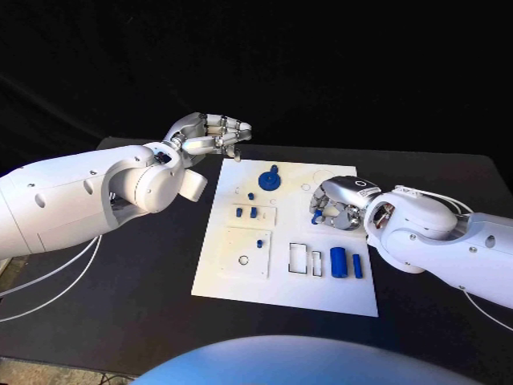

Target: Assemble the parts on the task board

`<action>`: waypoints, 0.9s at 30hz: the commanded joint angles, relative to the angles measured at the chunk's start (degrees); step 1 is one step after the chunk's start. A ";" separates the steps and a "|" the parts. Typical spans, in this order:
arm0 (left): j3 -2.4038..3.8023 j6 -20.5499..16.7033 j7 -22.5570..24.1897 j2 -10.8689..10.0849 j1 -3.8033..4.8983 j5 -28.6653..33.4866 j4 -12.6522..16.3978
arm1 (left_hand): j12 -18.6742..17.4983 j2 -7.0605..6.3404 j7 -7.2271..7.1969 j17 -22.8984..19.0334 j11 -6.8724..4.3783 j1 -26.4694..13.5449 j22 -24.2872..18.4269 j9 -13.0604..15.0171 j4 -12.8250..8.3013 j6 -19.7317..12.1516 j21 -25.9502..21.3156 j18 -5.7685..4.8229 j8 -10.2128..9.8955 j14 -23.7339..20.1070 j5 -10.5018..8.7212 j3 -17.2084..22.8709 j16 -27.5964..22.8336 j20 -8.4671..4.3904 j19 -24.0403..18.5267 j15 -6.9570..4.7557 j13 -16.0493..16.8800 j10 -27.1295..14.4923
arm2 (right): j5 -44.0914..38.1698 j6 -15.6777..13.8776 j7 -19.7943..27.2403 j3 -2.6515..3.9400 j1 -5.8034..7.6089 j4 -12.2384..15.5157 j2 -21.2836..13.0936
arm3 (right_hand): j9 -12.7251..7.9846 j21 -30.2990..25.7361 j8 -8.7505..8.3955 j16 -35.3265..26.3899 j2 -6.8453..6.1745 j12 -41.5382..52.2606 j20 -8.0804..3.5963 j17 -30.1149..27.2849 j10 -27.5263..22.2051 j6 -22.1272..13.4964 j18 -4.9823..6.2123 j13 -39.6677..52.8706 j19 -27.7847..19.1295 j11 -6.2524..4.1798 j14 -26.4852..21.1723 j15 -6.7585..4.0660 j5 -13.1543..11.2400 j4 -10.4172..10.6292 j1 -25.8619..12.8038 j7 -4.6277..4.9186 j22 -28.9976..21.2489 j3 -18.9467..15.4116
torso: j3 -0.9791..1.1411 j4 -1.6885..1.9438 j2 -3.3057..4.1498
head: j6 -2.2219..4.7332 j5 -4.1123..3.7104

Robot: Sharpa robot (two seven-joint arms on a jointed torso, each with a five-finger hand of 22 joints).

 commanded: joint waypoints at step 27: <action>0.03 1.23 0.33 0.90 0.01 -0.18 -0.74 | 0.25 0.17 0.01 -0.05 -0.07 0.11 -0.05 0.05 0.06 -0.52 -0.28 0.51 0.37 -0.18 0.17 0.42 -0.05 0.31 0.06 0.11 -0.05 -0.27 | -3.92 -7.53 0.31 0.57 1.15 9.76 0.74 | 4.19 1.89 2.53 0.52 -2.76 -1.30 -0.75 0.34 4.55 0.81 -1.19 1.60 0.71 -1.97 2.95 -0.85 0.26 -7.75 -8.12 -0.47 4.85 10.70 | 0.07 -0.01 -0.03 | 0.09 0.83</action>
